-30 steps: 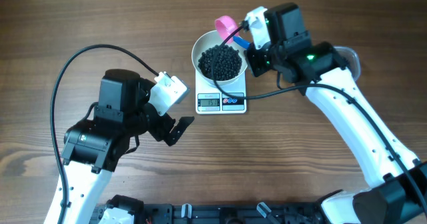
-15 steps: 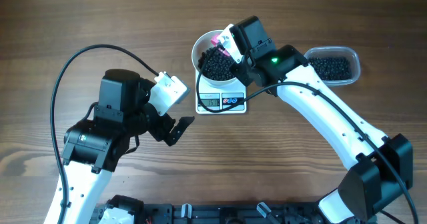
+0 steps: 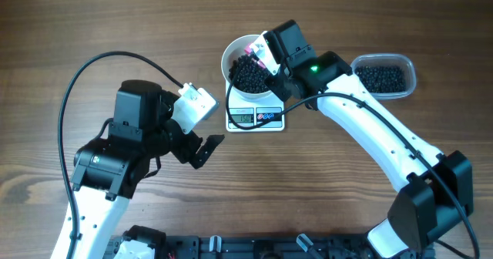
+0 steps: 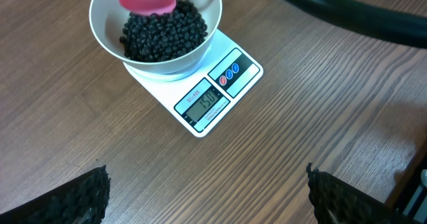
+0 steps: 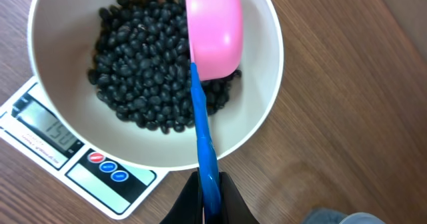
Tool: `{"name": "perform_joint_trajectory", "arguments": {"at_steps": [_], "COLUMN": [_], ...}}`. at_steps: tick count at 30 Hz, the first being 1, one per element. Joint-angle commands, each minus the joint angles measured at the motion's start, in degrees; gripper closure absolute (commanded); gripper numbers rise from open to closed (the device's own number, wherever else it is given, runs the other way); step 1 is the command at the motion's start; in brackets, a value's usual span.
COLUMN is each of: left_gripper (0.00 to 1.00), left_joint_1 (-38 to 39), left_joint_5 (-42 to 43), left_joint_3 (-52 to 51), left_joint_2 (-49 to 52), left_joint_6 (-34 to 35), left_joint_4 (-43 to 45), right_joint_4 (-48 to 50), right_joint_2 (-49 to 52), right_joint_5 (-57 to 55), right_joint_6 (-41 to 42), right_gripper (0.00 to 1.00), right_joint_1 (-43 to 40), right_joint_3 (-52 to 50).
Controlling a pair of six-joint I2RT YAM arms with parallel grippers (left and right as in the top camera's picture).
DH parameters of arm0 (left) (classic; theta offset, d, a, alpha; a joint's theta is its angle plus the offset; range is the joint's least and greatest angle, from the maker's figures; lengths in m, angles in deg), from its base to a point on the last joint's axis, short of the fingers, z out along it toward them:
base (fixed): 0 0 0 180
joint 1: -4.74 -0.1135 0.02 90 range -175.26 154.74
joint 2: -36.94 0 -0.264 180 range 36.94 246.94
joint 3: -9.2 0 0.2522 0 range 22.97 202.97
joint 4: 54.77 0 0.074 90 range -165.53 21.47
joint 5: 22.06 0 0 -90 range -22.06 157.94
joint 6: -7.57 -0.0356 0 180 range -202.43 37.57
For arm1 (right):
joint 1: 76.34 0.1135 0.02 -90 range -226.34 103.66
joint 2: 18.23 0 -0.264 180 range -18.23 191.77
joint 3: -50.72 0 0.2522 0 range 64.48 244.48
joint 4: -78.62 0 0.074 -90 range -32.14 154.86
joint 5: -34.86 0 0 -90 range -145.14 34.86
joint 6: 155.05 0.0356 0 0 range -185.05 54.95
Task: Scoop item into bowl and weigh 150g on scale
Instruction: 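Carry the filled scoop over the bowl and tip beans in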
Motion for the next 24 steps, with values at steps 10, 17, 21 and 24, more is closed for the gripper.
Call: {"name": "perform_joint_trajectory", "arguments": {"at_steps": [10,17,21,24], "left_gripper": [0.0,0.0,0.0,0.0], "left_joint_1": [-0.4,-0.4,-0.4,-0.4], "left_joint_5": [0.5,0.5,0.5,0.5], "left_joint_3": [0.9,0.9,0.9,0.9], "left_joint_2": [-0.2,-0.2,-0.2,-0.2], "left_joint_6": [0.3,0.3,0.3,0.3], "left_joint_4": [0.1,0.1,0.1,0.1], "right_joint_4": [0.9,0.6,-1.4,-1.6], "right_joint_2": [0.7,0.7,0.7,0.7], "right_joint_5": [2.1,10.3,6.8,3.7], "right_joint_6": [5.8,8.4,4.9,4.0], "right_gripper": [0.96,0.96,0.95,0.96], "right_joint_1": [-0.5,-3.1,-3.0,-3.0], "right_joint_3": [1.3,1.6,1.6,1.6]}}
